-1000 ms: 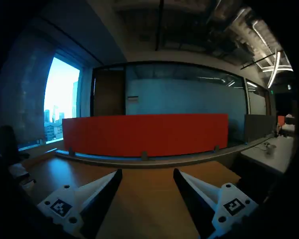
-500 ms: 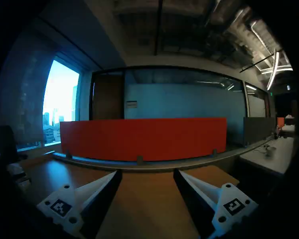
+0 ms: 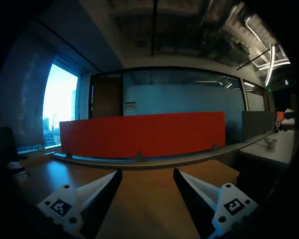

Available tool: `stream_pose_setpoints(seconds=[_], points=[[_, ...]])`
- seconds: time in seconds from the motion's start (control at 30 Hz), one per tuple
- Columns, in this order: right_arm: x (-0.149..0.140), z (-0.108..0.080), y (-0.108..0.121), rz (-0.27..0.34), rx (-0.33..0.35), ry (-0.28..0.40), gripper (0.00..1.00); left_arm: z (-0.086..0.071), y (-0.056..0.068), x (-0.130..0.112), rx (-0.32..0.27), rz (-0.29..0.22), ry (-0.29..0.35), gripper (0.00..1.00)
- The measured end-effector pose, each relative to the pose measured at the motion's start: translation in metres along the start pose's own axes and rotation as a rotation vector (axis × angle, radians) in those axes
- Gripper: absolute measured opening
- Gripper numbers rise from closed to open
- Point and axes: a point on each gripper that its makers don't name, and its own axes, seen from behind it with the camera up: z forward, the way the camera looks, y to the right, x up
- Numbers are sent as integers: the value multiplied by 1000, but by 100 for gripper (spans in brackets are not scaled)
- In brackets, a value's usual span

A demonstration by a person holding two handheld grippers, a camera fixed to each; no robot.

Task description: Fold towel

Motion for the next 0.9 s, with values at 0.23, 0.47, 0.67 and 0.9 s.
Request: stream_pose_setpoints(seconds=[0.23, 0.47, 0.67, 0.9], points=[[-28, 1, 16, 13, -30, -7, 99, 0, 0, 0, 0, 0, 0, 91], [-44, -1, 16, 21, -20, 9, 99, 0, 1, 0, 0, 0, 0, 91], [-58, -3, 16, 15, -5, 8, 99, -1, 1, 1, 0, 0, 0, 91], [-71, -7, 20, 18, -13, -8, 99, -1, 1, 1, 0, 0, 0, 91]])
